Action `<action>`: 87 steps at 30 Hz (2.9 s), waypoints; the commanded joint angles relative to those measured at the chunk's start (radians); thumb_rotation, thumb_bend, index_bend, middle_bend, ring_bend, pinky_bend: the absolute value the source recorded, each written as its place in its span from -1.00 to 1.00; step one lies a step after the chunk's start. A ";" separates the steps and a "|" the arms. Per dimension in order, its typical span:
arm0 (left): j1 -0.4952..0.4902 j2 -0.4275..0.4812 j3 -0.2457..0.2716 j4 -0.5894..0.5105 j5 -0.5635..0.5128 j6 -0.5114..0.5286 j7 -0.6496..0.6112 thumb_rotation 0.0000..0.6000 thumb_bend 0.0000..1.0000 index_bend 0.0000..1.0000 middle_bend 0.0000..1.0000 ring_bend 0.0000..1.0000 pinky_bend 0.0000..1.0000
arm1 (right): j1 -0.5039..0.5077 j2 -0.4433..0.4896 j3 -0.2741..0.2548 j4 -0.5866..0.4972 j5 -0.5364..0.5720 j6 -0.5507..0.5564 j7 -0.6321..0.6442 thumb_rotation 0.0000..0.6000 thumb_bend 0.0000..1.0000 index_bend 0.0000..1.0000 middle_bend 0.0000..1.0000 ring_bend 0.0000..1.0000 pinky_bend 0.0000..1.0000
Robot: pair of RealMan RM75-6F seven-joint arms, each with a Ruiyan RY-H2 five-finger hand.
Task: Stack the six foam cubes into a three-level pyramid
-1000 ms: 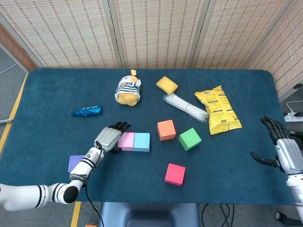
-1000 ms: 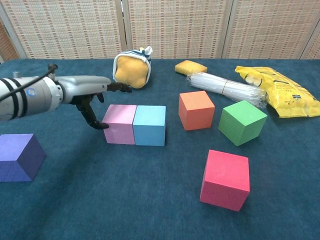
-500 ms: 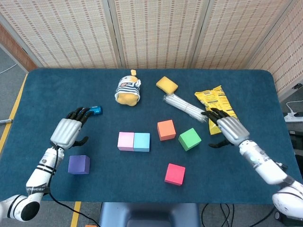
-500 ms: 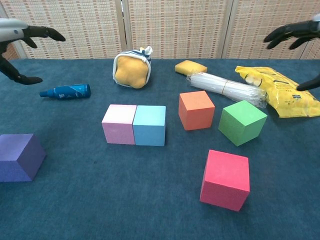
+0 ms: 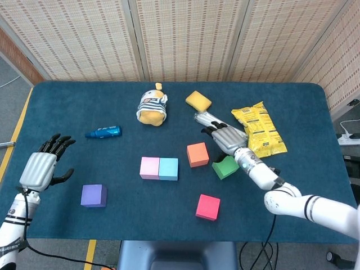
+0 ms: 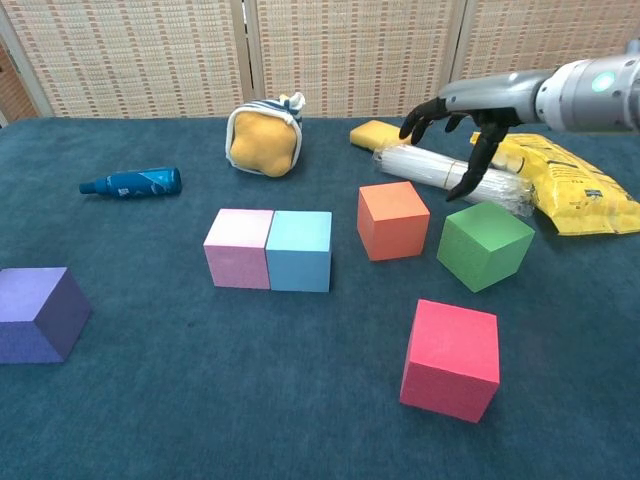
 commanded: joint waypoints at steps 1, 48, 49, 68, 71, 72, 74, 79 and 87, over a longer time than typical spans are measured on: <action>0.030 0.003 0.014 0.020 0.031 0.017 -0.032 1.00 -0.39 -0.64 -0.75 -0.89 -0.65 | 0.066 -0.079 -0.033 0.055 0.110 0.001 -0.076 1.00 -0.60 -0.43 -0.43 -0.75 -0.51; 0.140 -0.007 -0.012 0.056 0.162 0.006 -0.129 1.00 -0.38 -0.66 -0.78 -0.92 -0.65 | 0.164 -0.218 -0.031 -0.232 0.647 0.486 -0.457 1.00 -0.60 0.23 0.00 -0.34 -0.50; 0.142 -0.007 -0.012 0.058 0.162 0.005 -0.131 1.00 -0.38 -0.66 -0.78 -0.92 -0.65 | 0.164 -0.223 -0.028 -0.231 0.651 0.488 -0.459 1.00 -0.60 0.23 0.00 -0.34 -0.50; 0.158 -0.017 -0.013 0.095 0.188 0.002 -0.194 1.00 -0.39 -0.68 -0.79 -0.93 -0.65 | 0.164 -0.334 0.017 -0.190 0.664 0.566 -0.525 1.00 -0.60 0.18 0.00 -0.34 -0.64; 0.158 -0.019 -0.014 0.102 0.191 0.000 -0.201 1.00 -0.39 -0.68 -0.80 -0.93 -0.65 | 0.161 -0.348 0.025 -0.185 0.658 0.572 -0.530 1.00 -0.60 0.17 0.00 -0.34 -0.67; 0.159 -0.019 -0.014 0.104 0.193 0.000 -0.204 1.00 -0.39 -0.68 -0.80 -0.93 -0.65 | 0.160 -0.353 0.029 -0.183 0.658 0.571 -0.531 1.00 -0.60 0.17 0.00 -0.34 -0.67; 0.160 -0.020 -0.013 0.106 0.196 0.001 -0.209 1.00 -0.38 -0.68 -0.80 -0.93 -0.65 | 0.159 -0.359 0.032 -0.180 0.656 0.574 -0.538 1.00 -0.60 0.17 0.00 -0.34 -0.68; 0.161 -0.021 -0.014 0.114 0.200 -0.001 -0.218 1.00 -0.39 -0.68 -0.80 -0.93 -0.65 | 0.154 -0.376 0.041 -0.171 0.652 0.585 -0.552 1.00 -0.60 0.15 0.00 -0.34 -0.70; 0.163 -0.023 -0.015 0.121 0.203 -0.002 -0.228 1.00 -0.39 -0.69 -0.81 -0.94 -0.65 | 0.147 -0.386 0.060 -0.159 0.654 0.583 -0.570 1.00 -0.60 0.15 0.00 -0.34 -0.71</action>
